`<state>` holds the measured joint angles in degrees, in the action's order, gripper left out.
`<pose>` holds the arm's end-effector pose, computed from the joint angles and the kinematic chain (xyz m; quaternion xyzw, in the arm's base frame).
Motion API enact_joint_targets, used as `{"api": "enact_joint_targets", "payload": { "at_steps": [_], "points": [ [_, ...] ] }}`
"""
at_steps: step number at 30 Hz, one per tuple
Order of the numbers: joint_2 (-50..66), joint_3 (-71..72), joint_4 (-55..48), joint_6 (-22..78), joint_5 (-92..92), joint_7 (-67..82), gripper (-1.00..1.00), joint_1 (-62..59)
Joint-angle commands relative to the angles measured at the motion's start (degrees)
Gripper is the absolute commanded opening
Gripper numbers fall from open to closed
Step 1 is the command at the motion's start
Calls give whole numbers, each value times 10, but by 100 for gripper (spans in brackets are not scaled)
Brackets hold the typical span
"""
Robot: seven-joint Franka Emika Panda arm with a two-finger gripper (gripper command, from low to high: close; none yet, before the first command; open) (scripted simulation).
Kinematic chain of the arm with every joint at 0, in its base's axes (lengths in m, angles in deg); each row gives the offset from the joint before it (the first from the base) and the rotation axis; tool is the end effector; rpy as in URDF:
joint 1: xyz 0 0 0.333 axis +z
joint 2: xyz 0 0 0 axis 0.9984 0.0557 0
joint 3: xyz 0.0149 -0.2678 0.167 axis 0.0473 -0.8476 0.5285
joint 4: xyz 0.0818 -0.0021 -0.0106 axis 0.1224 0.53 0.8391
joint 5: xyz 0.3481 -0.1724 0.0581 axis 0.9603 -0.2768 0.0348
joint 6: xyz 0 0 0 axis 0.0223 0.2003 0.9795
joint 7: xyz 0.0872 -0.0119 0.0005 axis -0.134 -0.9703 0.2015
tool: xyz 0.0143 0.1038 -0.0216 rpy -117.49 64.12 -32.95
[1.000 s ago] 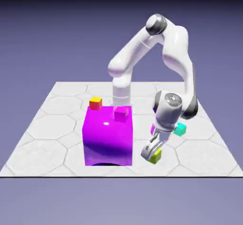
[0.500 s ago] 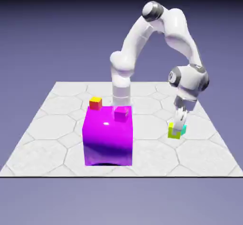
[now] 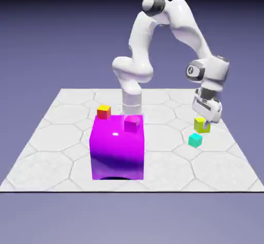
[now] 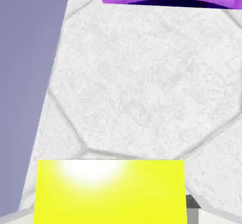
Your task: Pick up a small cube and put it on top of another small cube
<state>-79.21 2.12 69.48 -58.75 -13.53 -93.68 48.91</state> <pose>0.3381 0.3258 0.3092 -0.4835 0.8643 -0.1309 0.0461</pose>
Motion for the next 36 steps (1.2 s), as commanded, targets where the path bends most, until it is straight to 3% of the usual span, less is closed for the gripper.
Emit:
{"api": "enact_joint_targets", "payload": {
  "at_steps": [1, 20, 36],
  "points": [
    [6, -12, 7, -3, -8, 2, -100, 21],
    [126, -226, 132, -72, -163, 31, -100, 404],
    [122, 73, 131, -113, -200, 2, -100, 93]
  ]
}}
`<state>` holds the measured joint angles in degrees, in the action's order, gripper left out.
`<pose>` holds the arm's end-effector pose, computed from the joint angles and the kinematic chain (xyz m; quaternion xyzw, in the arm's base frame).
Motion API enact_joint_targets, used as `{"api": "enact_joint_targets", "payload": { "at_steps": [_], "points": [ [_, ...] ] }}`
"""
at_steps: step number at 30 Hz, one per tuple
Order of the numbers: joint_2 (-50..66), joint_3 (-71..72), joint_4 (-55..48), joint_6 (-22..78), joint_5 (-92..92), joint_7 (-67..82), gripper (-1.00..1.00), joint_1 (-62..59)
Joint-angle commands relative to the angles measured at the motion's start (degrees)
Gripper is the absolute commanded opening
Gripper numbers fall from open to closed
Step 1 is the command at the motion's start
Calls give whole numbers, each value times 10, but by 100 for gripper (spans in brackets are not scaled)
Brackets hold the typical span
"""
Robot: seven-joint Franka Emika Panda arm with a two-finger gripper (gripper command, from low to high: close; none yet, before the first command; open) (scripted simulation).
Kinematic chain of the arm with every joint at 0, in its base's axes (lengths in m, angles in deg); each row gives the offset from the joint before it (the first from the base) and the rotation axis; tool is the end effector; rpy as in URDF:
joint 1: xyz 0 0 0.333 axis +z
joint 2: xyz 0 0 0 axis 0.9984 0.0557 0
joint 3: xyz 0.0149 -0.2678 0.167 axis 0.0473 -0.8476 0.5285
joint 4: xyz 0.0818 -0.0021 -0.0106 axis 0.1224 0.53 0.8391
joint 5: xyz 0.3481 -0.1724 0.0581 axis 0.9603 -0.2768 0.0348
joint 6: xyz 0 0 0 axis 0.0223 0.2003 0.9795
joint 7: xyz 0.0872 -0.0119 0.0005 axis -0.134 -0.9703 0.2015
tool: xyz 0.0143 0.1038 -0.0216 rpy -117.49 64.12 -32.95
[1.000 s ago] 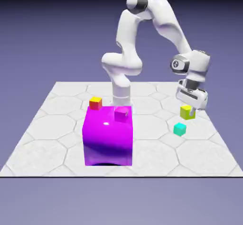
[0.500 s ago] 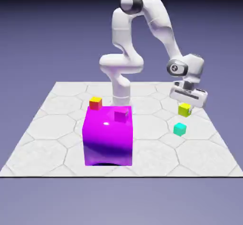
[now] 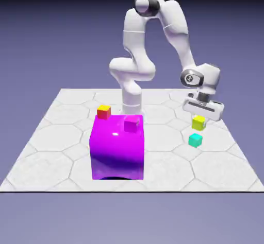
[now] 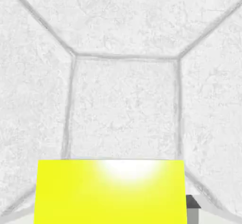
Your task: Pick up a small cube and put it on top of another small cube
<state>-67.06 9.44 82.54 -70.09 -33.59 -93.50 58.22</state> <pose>0.1968 0.3472 0.2223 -0.7147 0.6871 -0.1304 0.0091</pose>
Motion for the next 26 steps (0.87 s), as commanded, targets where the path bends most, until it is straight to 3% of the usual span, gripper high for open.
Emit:
{"api": "enact_joint_targets", "payload": {
  "at_steps": [1, 26],
  "points": [
    [0, 20, 0, -2, -2, -2, -100, -21],
    [-7, 519, -2, -70, -65, -50, -100, -539]
  ]
}}
